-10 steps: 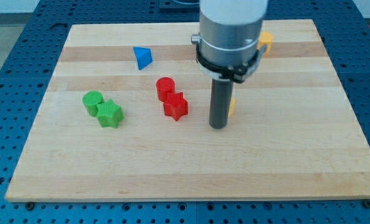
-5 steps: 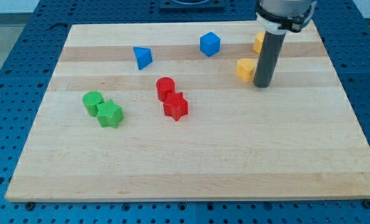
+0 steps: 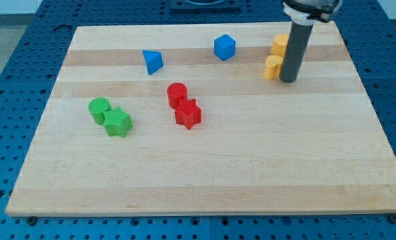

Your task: Move the yellow heart into the yellow hexagon

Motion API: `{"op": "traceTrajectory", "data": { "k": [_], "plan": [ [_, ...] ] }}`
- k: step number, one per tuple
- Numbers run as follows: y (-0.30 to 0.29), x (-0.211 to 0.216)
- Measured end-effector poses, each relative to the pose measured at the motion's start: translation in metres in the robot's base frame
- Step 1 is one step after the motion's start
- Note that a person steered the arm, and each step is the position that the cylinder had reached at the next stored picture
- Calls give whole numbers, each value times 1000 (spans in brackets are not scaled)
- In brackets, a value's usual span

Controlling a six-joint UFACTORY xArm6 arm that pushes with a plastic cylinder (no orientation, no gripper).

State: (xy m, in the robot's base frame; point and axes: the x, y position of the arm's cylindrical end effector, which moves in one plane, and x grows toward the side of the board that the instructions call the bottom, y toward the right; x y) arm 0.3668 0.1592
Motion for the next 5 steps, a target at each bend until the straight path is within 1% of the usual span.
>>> {"op": "traceTrajectory", "data": {
  "k": [1,2,3,4,5],
  "plan": [
    [-23,0],
    [-74,0],
    [-91,-10],
    [-54,-42],
    [-7,-64]
  ]
}}
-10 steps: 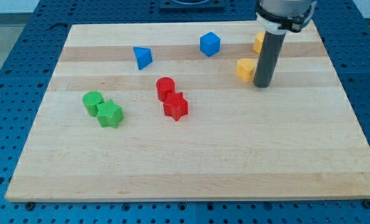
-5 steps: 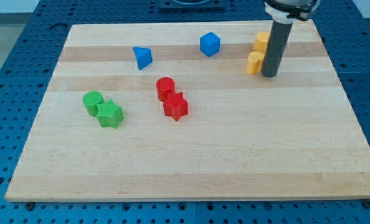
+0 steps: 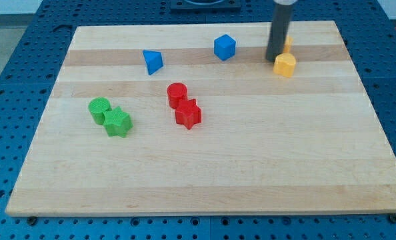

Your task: Move the yellow heart into the yellow hexagon

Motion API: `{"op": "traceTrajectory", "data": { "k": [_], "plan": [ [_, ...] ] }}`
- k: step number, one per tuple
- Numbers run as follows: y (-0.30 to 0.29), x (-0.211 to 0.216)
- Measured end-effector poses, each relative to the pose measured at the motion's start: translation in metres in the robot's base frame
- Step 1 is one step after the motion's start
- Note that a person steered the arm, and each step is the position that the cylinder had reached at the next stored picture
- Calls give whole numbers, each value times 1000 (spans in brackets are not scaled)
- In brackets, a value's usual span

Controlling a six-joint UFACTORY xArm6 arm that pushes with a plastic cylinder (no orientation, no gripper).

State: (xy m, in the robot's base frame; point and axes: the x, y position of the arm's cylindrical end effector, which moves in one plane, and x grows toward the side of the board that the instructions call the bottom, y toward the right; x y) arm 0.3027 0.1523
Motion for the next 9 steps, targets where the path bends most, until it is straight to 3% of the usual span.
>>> {"op": "traceTrajectory", "data": {
  "k": [2,4,5,7,9],
  "plan": [
    [-79,6],
    [-96,84],
    [-64,85],
    [14,40],
    [40,27]
  ]
}}
